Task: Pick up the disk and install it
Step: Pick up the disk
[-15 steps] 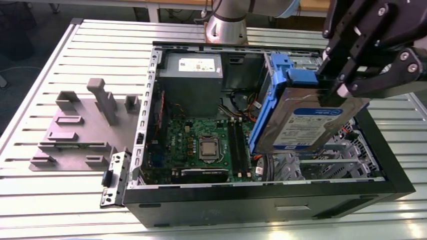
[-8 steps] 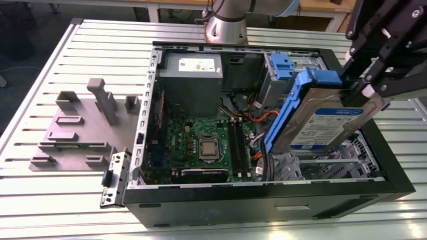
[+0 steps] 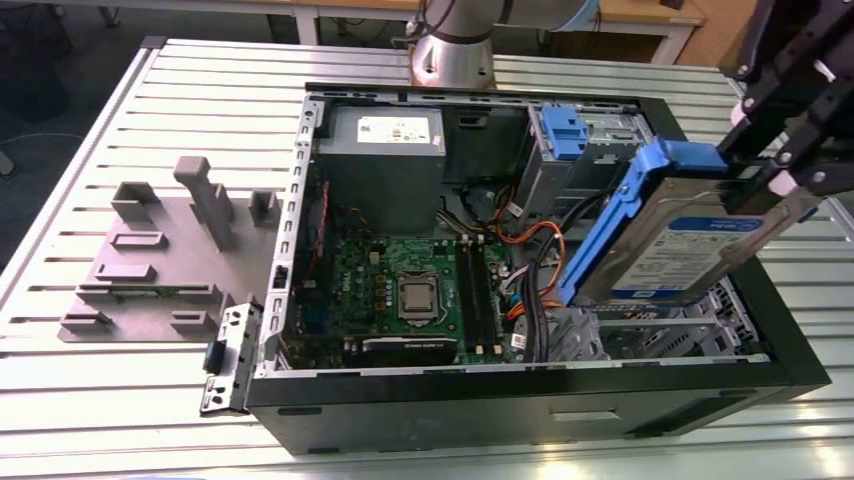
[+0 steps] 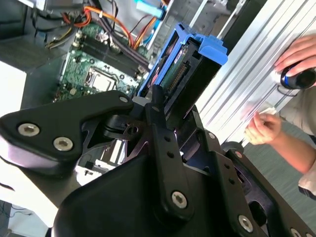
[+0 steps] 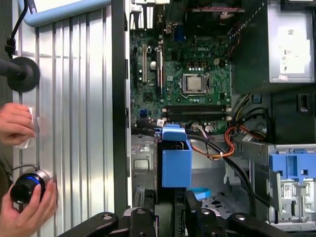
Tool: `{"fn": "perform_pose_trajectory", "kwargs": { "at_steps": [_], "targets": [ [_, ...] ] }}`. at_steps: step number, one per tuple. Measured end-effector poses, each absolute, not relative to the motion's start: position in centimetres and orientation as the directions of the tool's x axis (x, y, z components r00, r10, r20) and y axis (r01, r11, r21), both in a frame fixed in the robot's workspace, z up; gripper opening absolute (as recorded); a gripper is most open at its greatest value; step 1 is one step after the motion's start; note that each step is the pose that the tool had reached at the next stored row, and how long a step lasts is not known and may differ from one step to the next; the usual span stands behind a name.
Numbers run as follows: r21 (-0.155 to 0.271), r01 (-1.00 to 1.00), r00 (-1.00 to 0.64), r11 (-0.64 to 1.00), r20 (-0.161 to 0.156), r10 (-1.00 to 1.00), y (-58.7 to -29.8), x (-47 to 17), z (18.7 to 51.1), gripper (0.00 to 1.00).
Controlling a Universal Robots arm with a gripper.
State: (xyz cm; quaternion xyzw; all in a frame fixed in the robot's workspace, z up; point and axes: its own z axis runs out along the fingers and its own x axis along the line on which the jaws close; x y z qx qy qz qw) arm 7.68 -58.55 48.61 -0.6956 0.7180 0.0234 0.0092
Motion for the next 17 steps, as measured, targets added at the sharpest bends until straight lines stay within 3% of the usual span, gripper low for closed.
{"fn": "perform_pose_trajectory", "kwargs": {
  "at_steps": [17],
  "targets": [
    [0.024, -0.999, -0.032, 0.031, -0.045, -0.998, -58.5, 12.0, 47.6, 0.35]
  ]
}}
